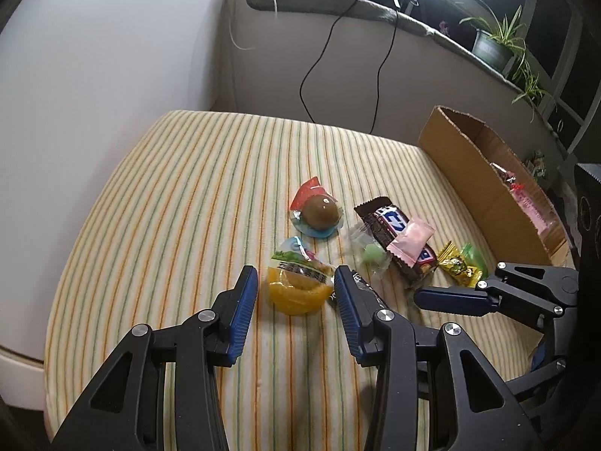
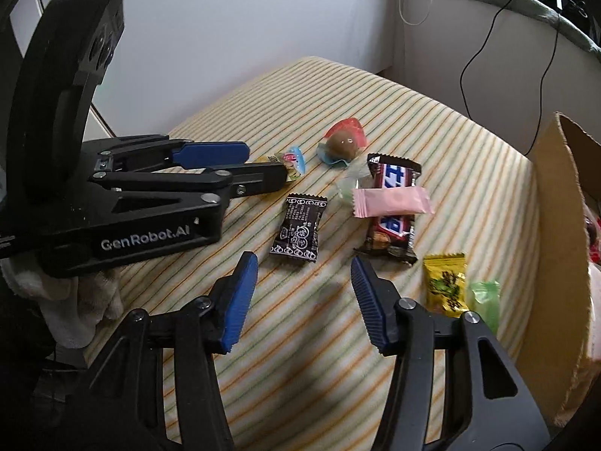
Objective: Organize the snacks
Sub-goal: 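Move the left gripper to the yellow snack cup while the right gripper approaches the dark brown candy, then grasp the yellow snack cup with the left gripper while the right gripper grasps the dark brown candy packet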
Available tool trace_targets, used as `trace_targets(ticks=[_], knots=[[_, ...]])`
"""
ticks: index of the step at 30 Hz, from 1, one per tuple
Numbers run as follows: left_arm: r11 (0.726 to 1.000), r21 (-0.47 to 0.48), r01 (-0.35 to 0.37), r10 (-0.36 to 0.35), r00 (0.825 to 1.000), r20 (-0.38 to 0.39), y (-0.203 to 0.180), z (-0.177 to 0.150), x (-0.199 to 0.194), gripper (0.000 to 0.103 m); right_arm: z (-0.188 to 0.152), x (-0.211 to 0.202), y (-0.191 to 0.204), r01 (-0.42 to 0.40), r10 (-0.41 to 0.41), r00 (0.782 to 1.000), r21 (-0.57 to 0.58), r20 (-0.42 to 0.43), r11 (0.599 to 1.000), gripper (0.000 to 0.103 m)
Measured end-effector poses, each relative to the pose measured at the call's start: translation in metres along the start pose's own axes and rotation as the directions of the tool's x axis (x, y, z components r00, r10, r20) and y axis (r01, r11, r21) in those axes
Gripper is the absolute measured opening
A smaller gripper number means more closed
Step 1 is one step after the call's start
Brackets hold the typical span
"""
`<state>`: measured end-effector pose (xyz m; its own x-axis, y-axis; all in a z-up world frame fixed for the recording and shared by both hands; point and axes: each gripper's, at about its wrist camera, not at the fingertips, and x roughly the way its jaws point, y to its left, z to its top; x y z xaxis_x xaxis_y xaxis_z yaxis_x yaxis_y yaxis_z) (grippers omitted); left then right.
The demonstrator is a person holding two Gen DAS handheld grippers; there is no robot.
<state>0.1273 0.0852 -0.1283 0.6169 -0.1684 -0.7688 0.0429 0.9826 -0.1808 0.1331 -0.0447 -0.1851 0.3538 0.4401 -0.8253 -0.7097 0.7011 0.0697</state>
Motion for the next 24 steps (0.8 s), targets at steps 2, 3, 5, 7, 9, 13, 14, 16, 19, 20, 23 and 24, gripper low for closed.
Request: trace_targets(ticks=[2, 3, 5, 7, 9, 13, 14, 16, 19, 20, 23, 24], knots=[[1.0, 0.003, -0.008, 0.008, 1.0, -0.006, 0.0, 0.0, 0.003, 0.041, 0.002, 0.005, 0.001, 0.001, -0.001, 1.0, -0.003, -0.005, 1.0, 0.054], [1.0, 0.001, -0.008, 0.008, 1.0, -0.009, 0.001, 0.0, 0.004, 0.041, 0.004, 0.008, 0.003, 0.003, -0.003, 1.0, -0.008, -0.007, 1.0, 0.054], [1.0, -0.002, -0.009, 0.009, 1.0, -0.006, 0.001, 0.001, 0.005, 0.04, 0.006, 0.011, 0.005, 0.012, -0.012, 1.0, -0.019, -0.009, 1.0, 0.052], [1.0, -0.006, -0.01, 0.01, 1.0, -0.003, 0.002, 0.001, 0.006, 0.034, 0.009, 0.015, 0.006, 0.022, -0.022, 1.0, -0.028, -0.009, 0.999, 0.049], [1.0, -0.008, -0.011, 0.011, 1.0, -0.003, 0.005, -0.001, 0.005, 0.03, 0.012, 0.019, 0.008, 0.025, -0.026, 1.0, -0.031, -0.011, 0.999, 0.048], [1.0, -0.014, -0.006, 0.006, 1.0, 0.0, 0.008, -0.002, 0.004, 0.022, 0.021, 0.029, 0.01, 0.033, -0.034, 0.999, -0.048, -0.013, 0.998, 0.044], [1.0, -0.015, -0.006, 0.006, 1.0, 0.001, 0.008, -0.002, 0.004, 0.022, 0.022, 0.031, 0.012, 0.038, -0.039, 0.999, -0.055, -0.014, 0.998, 0.043], [1.0, -0.015, -0.007, 0.007, 1.0, 0.004, 0.009, -0.002, 0.004, 0.021, 0.022, 0.034, 0.017, 0.047, -0.048, 0.999, -0.067, -0.014, 0.997, 0.041], [1.0, -0.011, -0.01, 0.01, 1.0, 0.006, 0.007, -0.002, 0.004, 0.021, 0.023, 0.037, 0.022, 0.059, -0.06, 0.998, -0.084, -0.014, 0.995, 0.031], [1.0, -0.012, -0.011, 0.011, 1.0, 0.007, 0.007, -0.002, 0.003, 0.021, 0.023, 0.038, 0.022, 0.063, -0.064, 0.998, -0.087, -0.014, 0.994, 0.029], [1.0, -0.018, -0.012, 0.012, 1.0, 0.011, 0.008, -0.003, 0.001, 0.02, 0.023, 0.038, 0.024, 0.069, -0.071, 0.997, -0.092, -0.014, 0.993, 0.028], [1.0, -0.02, -0.011, 0.012, 1.0, 0.012, 0.008, -0.003, 0.001, 0.02, 0.023, 0.038, 0.023, 0.071, -0.072, 0.997, -0.088, -0.013, 0.994, 0.028]])
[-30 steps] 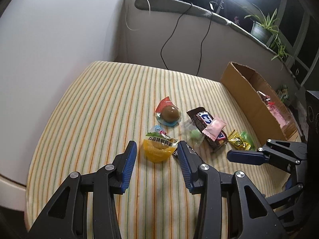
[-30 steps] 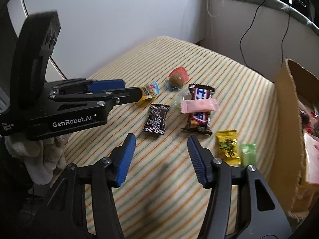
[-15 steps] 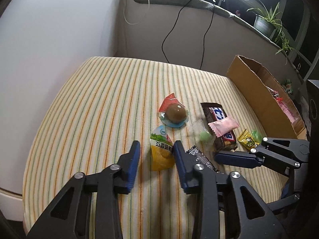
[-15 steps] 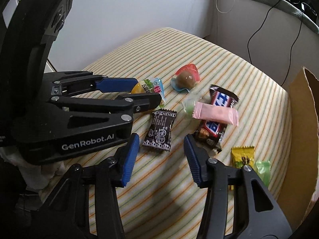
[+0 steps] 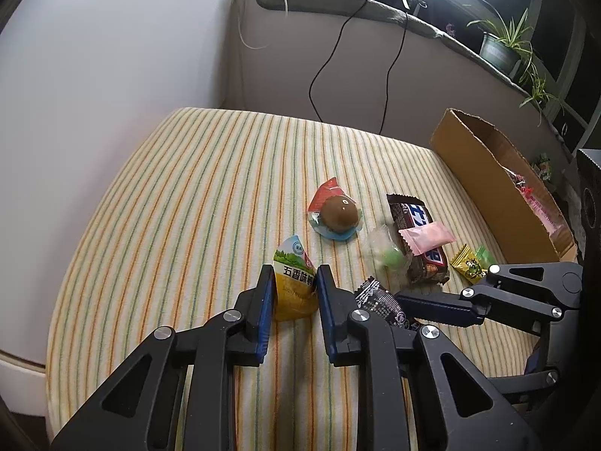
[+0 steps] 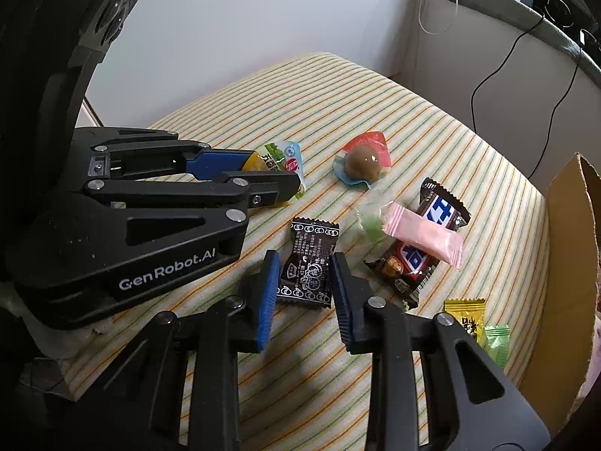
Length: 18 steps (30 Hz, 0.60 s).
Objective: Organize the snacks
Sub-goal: 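Grasp the yellow snack cup with the left gripper while the right gripper grasps the dark brown candy packet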
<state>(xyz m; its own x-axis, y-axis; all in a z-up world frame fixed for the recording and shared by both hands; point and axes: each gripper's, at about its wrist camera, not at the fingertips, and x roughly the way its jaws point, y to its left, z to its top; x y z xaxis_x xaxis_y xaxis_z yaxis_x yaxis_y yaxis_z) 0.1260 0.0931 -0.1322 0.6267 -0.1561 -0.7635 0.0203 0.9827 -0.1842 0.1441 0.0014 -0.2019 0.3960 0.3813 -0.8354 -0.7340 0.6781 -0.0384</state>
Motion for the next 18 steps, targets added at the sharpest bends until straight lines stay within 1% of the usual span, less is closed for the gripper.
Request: trace_targets(ticks=[10, 18], knots=[[1.0, -0.019, 0.008, -0.008, 1.0, 0.029, 0.0, -0.001, -0.016, 0.02, -0.007, -0.021, -0.006, -0.01, 0.009, 0.999, 0.026, 0.031, 1.0, 0.027], [1.0, -0.006, 0.025, -0.024, 0.998, 0.061, -0.016, 0.005, -0.031, 0.02, -0.013, -0.05, -0.016, -0.012, 0.009, 0.997, 0.046, 0.077, 0.999, 0.027]])
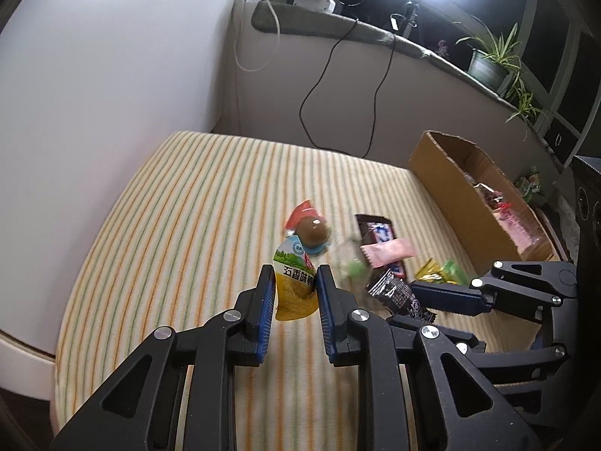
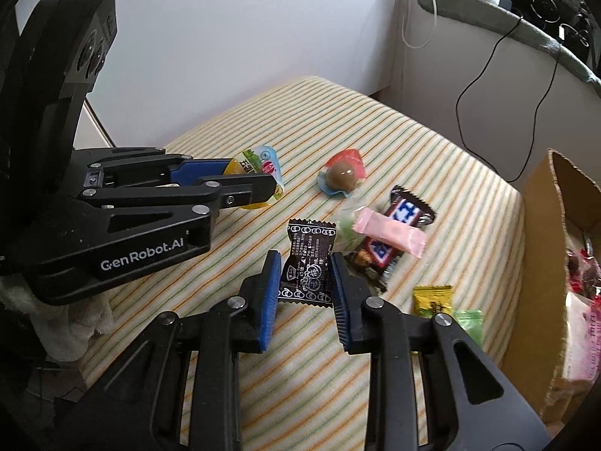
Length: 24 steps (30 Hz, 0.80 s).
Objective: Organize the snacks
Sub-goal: 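Grasp the yellow snack cup with the left gripper while the right gripper grasps the dark brown candy packet, then carry the snack cup with the left gripper over the box while the right gripper carries the candy there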
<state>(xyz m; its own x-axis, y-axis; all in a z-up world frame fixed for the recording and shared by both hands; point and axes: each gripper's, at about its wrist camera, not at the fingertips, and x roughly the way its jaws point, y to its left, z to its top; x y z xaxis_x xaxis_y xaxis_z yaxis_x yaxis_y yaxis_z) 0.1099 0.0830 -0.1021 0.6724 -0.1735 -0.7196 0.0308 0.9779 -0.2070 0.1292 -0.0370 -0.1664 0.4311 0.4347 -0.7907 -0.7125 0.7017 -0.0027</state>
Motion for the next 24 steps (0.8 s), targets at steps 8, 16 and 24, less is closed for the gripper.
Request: trace_targets(ticks=[8, 16, 24], knots=[[0.999, 0.028, 0.03, -0.03, 0.999, 0.02, -0.028, 0.008, -0.002, 0.02, -0.007, -0.031, -0.024, 0.018, -0.019, 0.999, 0.033, 0.048, 0.999, 0.027], [0.996, 0.061, 0.071, -0.073, 0.997, 0.039, -0.062, 0.021, 0.0, 0.02, -0.007, -0.056, -0.065, 0.061, -0.068, 0.994, 0.077, 0.086, 0.995, 0.027], [0.989, 0.094, 0.113, -0.118, 0.992, 0.041, -0.096, 0.035, 0.012, 0.02, -0.002, -0.082, -0.114, 0.114, -0.13, 0.985, 0.133, 0.116, 0.984, 0.027]])
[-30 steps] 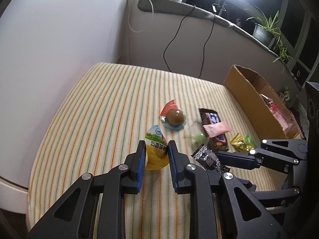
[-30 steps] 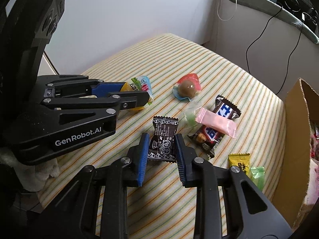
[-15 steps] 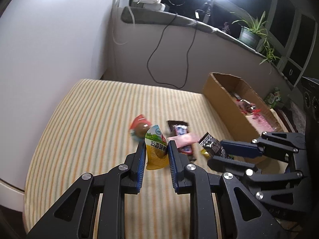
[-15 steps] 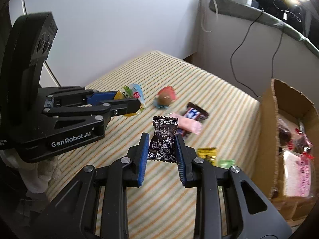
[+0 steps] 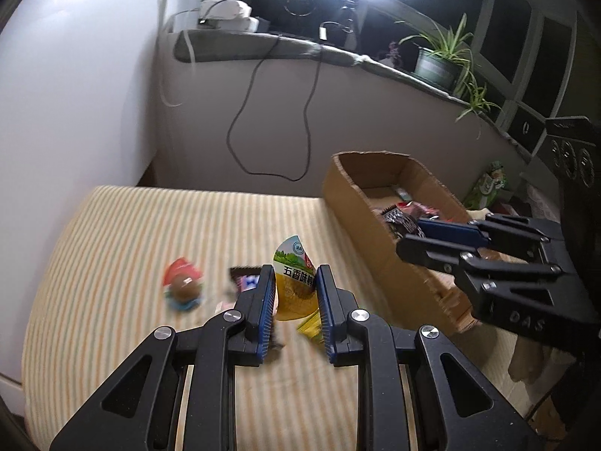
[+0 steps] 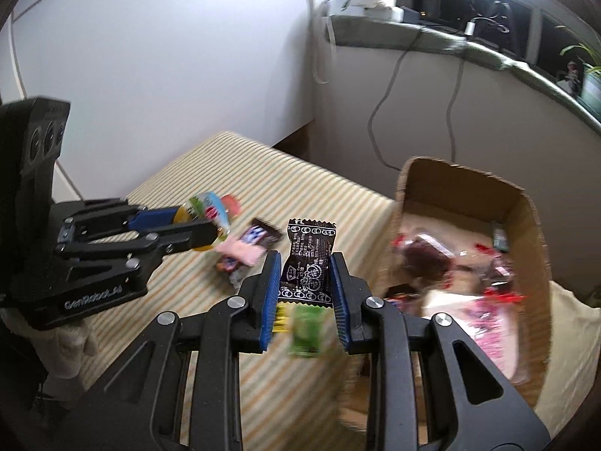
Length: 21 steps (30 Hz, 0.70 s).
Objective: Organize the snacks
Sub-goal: 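Carry the snack cup with the left gripper over the box while the right gripper carries the candy there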
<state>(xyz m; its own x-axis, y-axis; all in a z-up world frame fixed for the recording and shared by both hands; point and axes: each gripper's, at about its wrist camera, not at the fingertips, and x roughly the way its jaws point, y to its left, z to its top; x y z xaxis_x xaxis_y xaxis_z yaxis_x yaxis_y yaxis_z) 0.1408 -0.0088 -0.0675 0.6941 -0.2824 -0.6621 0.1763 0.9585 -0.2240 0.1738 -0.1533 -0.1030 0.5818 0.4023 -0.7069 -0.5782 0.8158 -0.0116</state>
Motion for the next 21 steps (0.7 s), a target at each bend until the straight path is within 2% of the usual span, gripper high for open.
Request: trace_targets(ticks=[21], knots=[[0.992, 0.089, 0.095, -0.093, 0.995, -0.029, -0.075, 0.046, 0.063, 0.021, 0.019, 0.012, -0.124, 0.102, -0.099, 0.995, 0.124, -0.033, 0.987, 0.027]])
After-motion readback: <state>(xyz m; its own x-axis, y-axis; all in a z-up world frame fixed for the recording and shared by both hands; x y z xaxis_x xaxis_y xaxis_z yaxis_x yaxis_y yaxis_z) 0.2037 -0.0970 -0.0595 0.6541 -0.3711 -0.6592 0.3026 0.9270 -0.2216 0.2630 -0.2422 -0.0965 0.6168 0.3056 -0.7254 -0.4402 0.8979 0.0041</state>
